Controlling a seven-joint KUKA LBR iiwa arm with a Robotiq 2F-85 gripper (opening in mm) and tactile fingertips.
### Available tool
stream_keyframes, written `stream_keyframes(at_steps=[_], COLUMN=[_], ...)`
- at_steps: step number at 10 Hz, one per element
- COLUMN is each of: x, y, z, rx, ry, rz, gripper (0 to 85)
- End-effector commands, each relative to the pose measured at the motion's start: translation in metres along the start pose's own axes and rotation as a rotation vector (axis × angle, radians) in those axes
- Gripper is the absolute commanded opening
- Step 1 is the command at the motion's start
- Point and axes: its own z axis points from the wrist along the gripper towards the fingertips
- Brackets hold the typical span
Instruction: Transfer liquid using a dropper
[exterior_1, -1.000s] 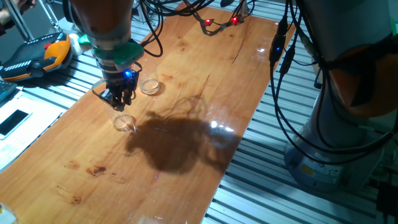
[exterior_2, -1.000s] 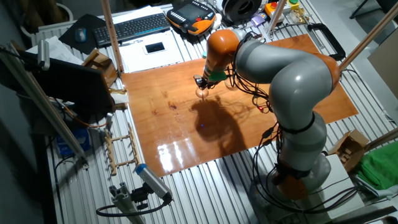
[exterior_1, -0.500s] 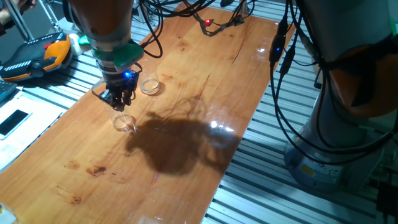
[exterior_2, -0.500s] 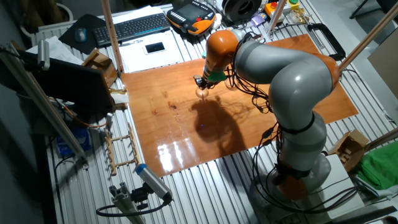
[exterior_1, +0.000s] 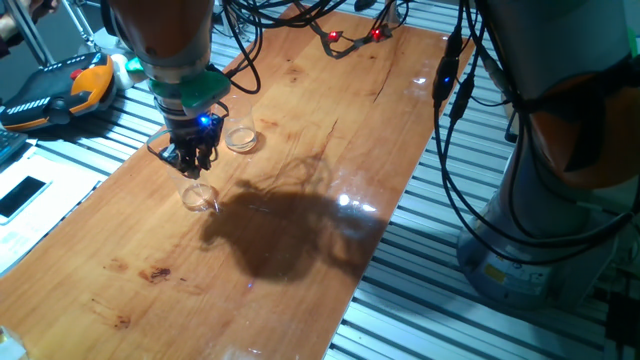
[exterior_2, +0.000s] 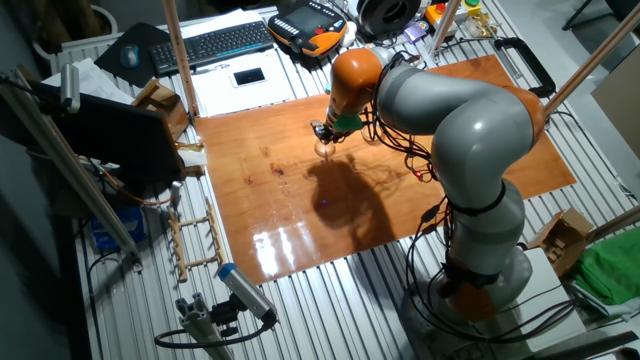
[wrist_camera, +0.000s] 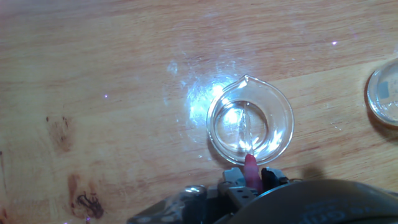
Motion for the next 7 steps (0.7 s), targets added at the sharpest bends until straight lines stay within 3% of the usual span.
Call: stream_keyframes(at_steps=[1,7], x=[0.0,0.0001], y=[0.0,0.0001], z=[0.0,0.0001], rx=[0.0,0.0], ry=[0.0,-0.001], rz=[0.0,-0.002], gripper=[25.3,20.7])
